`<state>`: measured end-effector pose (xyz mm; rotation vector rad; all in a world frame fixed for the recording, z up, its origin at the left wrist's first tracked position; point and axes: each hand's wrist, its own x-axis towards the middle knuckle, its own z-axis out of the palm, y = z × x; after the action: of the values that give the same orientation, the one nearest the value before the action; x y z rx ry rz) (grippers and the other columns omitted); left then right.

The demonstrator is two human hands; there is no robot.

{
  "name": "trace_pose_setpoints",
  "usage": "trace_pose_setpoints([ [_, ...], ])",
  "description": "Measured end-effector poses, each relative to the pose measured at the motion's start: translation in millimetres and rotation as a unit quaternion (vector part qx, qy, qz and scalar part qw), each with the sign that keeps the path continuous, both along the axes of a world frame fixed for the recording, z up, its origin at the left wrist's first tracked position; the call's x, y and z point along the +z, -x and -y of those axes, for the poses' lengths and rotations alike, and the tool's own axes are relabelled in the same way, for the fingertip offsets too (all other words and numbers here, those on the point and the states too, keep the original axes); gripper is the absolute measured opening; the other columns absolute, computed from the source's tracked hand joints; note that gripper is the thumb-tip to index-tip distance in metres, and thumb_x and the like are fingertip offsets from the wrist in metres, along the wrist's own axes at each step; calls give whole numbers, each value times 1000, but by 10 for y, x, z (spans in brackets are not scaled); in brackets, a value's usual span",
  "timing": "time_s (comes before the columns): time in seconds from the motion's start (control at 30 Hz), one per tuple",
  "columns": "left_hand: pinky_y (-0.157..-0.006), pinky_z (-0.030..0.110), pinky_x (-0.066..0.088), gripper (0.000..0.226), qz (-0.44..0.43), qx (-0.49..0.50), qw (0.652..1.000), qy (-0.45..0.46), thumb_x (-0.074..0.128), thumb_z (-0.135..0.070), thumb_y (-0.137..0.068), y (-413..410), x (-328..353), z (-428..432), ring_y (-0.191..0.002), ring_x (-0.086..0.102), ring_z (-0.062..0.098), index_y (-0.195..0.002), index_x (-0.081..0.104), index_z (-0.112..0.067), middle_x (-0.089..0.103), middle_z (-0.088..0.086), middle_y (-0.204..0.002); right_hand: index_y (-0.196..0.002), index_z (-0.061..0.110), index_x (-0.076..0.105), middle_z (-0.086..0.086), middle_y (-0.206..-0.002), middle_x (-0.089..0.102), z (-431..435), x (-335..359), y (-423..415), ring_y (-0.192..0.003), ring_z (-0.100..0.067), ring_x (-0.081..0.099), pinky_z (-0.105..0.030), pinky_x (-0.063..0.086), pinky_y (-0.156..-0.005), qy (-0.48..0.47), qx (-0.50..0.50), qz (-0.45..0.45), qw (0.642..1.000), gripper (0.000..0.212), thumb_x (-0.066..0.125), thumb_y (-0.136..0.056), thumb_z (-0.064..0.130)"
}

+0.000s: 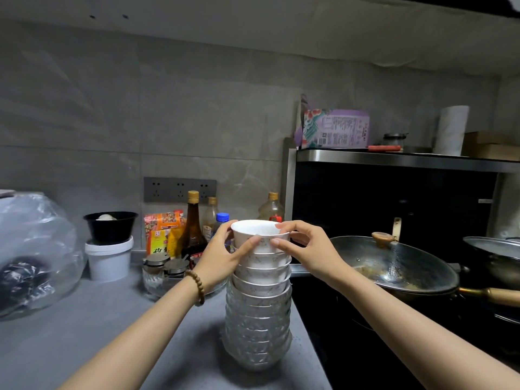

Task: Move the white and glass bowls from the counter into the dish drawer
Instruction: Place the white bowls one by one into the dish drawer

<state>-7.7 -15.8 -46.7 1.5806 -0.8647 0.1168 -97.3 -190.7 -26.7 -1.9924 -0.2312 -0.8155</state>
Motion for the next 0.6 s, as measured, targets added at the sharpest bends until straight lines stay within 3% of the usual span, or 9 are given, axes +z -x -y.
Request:
trace_pose_setpoints([
  [0.2,-97,31,48,79,51,15,997,51,61,-54,-68,176,293,36,-121,48,13,-135,36,-22,48,-1,-132,-83,16,68,1,-94,72,-59,243,115,-86,-7,70,-16,54,-72,-60,43,52,996,11,76,-76,14],
  [0.33,-71,10,51,82,51,-47,992,110,61,-53,-70,517,477,169,-106,54,2,-140,27,-28,49,-3,-126,-76,17,68,-5,-87,73,-54,423,475,-85,-14,70,-21,55,-73,-73,40,74,994,9,76,-74,21],
  [0.47,-77,24,56,76,-11,-157,978,139,71,-51,-72,931,495,477,-107,60,6,-135,30,-40,55,-7,-120,-72,12,64,-2,-71,69,105,446,1011,-67,-6,67,-13,51,-62,-93,22,78,992,22,72,-71,32],
  [0.53,-72,27,56,63,-55,-217,964,145,71,-43,-70,1125,434,683,-102,64,7,-124,40,-43,60,-7,-113,-69,17,64,3,-69,70,252,379,1301,-67,-6,66,-16,52,-62,-95,-5,47,994,30,72,-64,45],
  [0.6,-75,31,57,66,-78,-250,958,121,71,-40,-70,1311,345,897,-103,65,10,-128,41,-35,62,-3,-113,-70,17,64,5,-70,69,449,260,1578,-68,-4,65,-17,51,-68,-102,-21,19,994,32,71,-62,48],
])
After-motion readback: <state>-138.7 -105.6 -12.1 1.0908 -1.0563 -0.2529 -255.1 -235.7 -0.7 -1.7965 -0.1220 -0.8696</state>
